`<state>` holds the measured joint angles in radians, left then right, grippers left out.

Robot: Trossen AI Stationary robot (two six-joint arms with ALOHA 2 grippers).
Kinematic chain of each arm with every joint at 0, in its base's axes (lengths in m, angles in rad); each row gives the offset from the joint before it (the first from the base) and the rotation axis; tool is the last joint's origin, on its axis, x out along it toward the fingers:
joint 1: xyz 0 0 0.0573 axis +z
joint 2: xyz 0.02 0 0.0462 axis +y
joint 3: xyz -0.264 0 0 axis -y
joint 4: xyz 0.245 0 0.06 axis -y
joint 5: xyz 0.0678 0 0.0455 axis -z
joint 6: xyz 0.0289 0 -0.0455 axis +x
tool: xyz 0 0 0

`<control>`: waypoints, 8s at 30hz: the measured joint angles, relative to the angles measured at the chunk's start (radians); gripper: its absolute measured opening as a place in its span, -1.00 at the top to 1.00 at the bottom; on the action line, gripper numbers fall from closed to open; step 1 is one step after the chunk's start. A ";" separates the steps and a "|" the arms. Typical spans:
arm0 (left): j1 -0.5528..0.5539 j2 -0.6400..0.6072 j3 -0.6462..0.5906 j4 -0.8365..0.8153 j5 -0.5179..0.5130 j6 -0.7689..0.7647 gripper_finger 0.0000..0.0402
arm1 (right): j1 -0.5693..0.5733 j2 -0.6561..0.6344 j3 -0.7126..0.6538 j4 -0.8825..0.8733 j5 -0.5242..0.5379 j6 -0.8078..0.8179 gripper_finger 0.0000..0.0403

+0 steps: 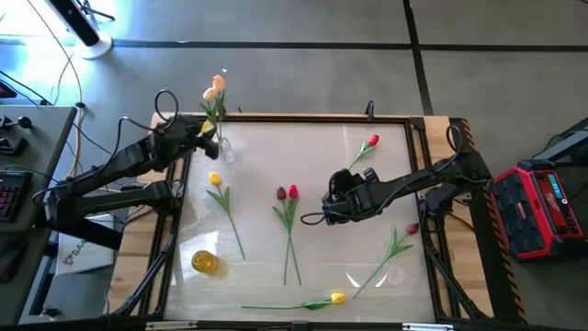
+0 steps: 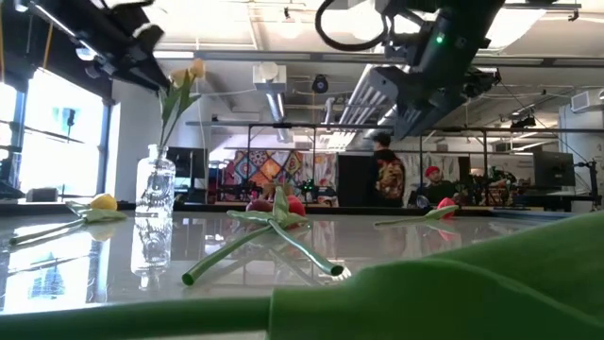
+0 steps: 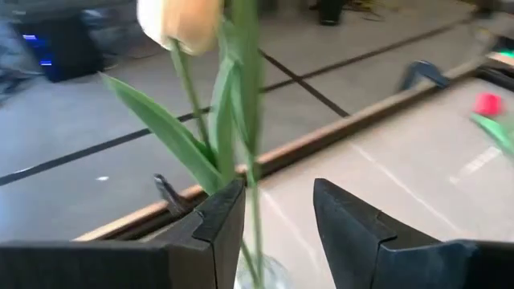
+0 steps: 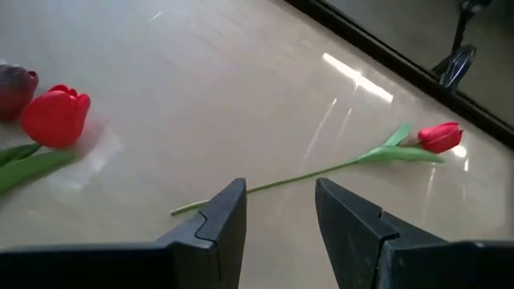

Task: Sort flowers into vase by color
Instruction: Put the yellow tulip into the transparent vase

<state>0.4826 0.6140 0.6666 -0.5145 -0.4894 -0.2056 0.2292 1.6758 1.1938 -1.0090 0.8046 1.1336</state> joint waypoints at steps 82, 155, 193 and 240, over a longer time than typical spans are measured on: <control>-0.586 -0.023 -0.410 0.655 0.295 0.126 0.30 | 0.593 0.263 0.000 0.846 -0.428 -0.554 -0.09; -0.759 0.128 -0.410 0.763 0.171 -0.048 0.30 | 0.395 0.349 0.472 -0.124 -0.863 -0.385 0.99; -0.765 0.305 -0.410 0.956 0.118 0.167 0.30 | -0.100 0.340 0.808 -0.561 -1.522 -0.187 0.99; -0.673 0.754 -0.110 1.366 0.254 0.383 0.30 | -0.408 0.341 1.162 -0.452 -1.866 0.698 0.97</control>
<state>-0.1902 1.3675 0.5570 0.8513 -0.2357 0.1772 -0.1791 2.0171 2.3554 -1.4609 -1.0615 1.8320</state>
